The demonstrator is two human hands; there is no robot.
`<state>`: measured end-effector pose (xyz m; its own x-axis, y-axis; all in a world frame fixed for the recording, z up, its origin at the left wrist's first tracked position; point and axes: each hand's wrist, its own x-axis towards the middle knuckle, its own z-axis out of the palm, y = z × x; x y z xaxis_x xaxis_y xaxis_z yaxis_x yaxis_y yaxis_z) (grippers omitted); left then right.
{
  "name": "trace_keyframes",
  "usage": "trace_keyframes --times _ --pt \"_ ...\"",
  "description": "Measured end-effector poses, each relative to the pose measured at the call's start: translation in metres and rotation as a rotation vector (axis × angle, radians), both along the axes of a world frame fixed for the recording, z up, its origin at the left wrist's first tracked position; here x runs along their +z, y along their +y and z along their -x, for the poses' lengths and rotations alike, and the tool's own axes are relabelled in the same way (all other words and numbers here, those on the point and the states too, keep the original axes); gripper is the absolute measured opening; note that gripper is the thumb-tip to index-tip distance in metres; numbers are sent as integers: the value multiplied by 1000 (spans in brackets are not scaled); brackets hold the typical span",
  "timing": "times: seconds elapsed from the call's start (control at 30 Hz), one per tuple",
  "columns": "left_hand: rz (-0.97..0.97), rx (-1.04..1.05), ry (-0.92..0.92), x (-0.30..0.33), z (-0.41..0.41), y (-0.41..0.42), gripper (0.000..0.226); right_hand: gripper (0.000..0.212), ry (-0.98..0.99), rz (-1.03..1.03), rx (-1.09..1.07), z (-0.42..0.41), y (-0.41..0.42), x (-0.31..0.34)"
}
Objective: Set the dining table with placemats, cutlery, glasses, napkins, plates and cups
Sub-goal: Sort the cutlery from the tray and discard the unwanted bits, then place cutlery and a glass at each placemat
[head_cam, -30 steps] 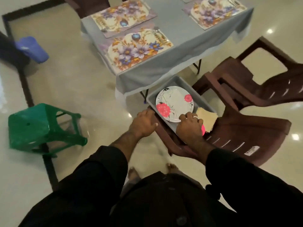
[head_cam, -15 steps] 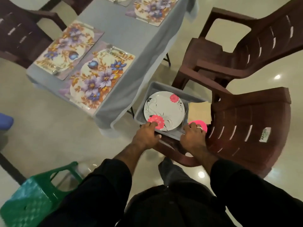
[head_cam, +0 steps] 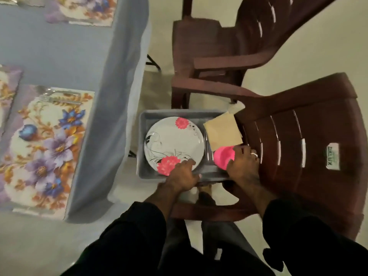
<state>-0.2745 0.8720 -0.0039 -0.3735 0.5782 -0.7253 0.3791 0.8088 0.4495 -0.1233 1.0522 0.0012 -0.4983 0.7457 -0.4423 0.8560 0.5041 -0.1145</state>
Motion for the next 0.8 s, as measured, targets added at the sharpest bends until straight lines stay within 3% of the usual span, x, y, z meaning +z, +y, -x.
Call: trace_keyframes --times 0.13,0.2,0.27,0.4,0.57,0.7,0.8 --pt "-16 32 -185 -33 -5 50 55 72 71 135 -229 -14 10 -38" --pt "-36 83 -256 -46 -10 66 71 74 95 226 -335 -12 15 -54" --pt "-55 131 -326 -57 -17 77 82 68 138 284 -402 -8 19 -68" --pt "-44 240 -399 -79 -20 97 74 44 189 340 -513 -2 23 -85" --pt "-41 313 -309 -92 -13 97 64 37 288 347 -621 -1 10 -85" --pt "-30 367 -237 -87 12 60 61 30 324 336 -553 26 -27 -83" --pt "28 470 -206 -91 48 11 62 33 287 490 -434 69 -57 -91"
